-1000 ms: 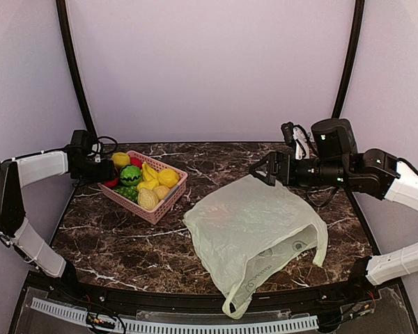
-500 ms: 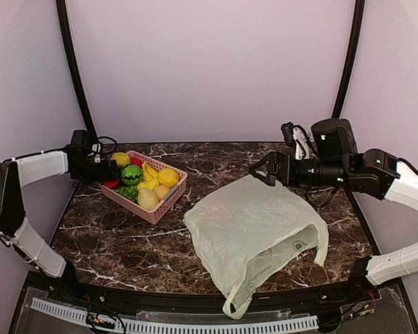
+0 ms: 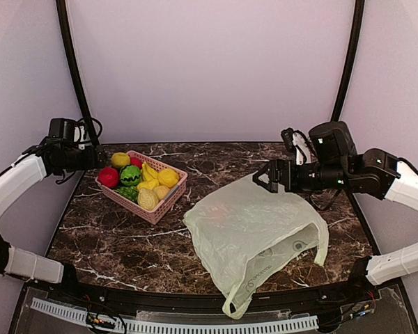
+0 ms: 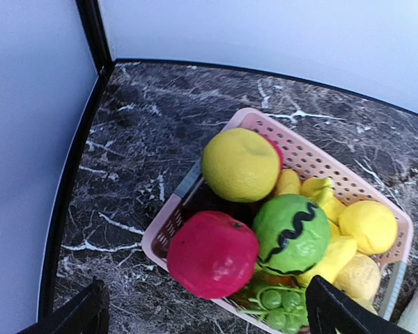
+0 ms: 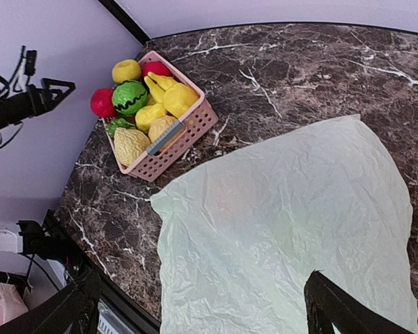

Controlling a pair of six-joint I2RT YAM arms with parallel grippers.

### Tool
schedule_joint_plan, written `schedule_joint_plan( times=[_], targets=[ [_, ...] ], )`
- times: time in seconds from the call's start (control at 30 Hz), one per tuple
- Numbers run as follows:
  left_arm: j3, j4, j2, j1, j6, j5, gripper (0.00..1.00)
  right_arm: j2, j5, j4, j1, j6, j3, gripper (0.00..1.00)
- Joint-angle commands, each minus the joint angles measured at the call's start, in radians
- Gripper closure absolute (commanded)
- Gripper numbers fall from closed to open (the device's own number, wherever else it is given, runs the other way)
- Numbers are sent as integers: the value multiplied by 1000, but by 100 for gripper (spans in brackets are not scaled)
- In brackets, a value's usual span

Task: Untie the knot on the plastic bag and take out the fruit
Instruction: Place the fake fruit in the bin, then hold the bag opening of the takeout bag.

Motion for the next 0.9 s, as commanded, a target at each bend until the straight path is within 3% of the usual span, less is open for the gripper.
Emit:
schedule_joint_plan(
  times=[0.0, 0.13, 0.23, 0.33, 0.47, 0.53, 0.73, 0.87],
  targets=[
    [3, -127, -109, -109, 37, 41, 3, -28, 105, -201, -6, -40, 36, 1],
    [15, -165, -150, -324, -27, 96, 4, -55, 208, -372, -18, -5, 39, 1],
    [42, -129, -128, -546, -101, 86, 5, -85, 252, -458, -31, 32, 26, 1],
    [96, -82, -39, -714, -132, 76, 5, -108, 258, -487, -46, 47, 3, 2],
    [247, -98, 116, -956, -97, 2, 5, -113, 263, -506, -56, 56, -44, 11],
    [318, -108, 182, -1020, -82, -13, 5, -115, 260, -504, -65, 58, -77, 15],
    [400, -55, 289, -1115, -90, 60, 5, -132, 206, -456, -77, 67, -164, 34],
    [418, -61, 339, -1146, -101, 93, 5, -132, 178, -416, -80, 66, -171, 67]
  ],
)
